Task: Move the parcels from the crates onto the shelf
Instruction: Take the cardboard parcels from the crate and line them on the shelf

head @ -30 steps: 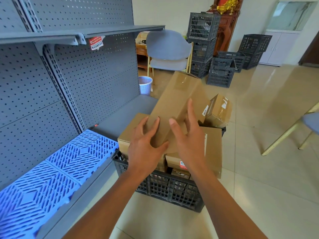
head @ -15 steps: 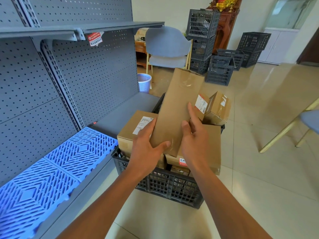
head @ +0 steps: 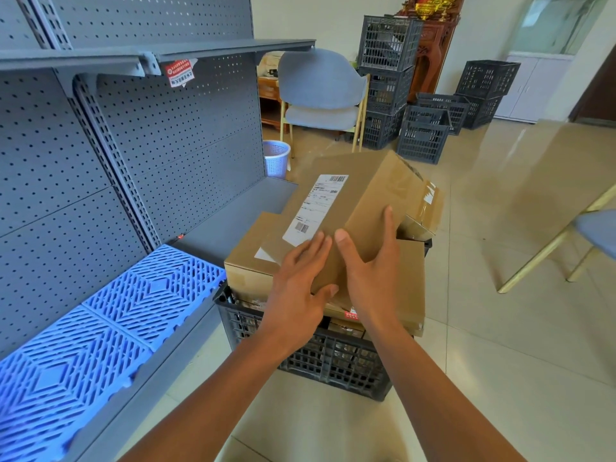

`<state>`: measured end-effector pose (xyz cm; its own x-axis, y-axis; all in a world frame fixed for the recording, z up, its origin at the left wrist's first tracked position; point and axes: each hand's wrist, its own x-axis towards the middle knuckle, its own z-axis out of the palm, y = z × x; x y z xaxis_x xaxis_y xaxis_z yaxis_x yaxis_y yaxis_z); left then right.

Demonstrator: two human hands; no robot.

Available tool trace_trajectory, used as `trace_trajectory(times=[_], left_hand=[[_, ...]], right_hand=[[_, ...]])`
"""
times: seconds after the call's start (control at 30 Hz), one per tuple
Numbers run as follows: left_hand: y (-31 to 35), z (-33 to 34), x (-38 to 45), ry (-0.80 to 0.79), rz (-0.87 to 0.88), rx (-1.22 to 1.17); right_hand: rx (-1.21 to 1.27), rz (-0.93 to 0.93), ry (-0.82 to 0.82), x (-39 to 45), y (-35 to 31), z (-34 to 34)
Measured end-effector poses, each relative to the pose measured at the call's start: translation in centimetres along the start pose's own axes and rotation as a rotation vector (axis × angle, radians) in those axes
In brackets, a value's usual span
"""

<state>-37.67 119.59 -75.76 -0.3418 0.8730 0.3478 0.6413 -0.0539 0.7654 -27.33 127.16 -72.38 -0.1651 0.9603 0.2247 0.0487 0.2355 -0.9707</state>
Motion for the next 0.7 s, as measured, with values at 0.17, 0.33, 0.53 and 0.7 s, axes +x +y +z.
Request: trace_trajectory(times=[0.17, 0.33, 0.53, 0.7], left_hand=[[0.5, 0.0, -0.5, -0.106, 0.054, 0.006], [0.4, -1.6, -0.1, -0.015, -0.035, -0.05], [-3.5, -5.7, 1.4, 0.243, -0.343, -0.025], [-6.1, -7.9, 0.7, 0.244, -0.526, -0.045]], right_hand=[[-0.057, -0.001, 0.062, 0.5, -0.5, -1.7], [0.004, 0.094, 0.048, 1.0, 0.1, -2.3], [0.069, 0.187, -0.023, 1.3, 0.6, -2.8], [0.099, 0.236, -0.13, 1.3, 1.1, -2.7]])
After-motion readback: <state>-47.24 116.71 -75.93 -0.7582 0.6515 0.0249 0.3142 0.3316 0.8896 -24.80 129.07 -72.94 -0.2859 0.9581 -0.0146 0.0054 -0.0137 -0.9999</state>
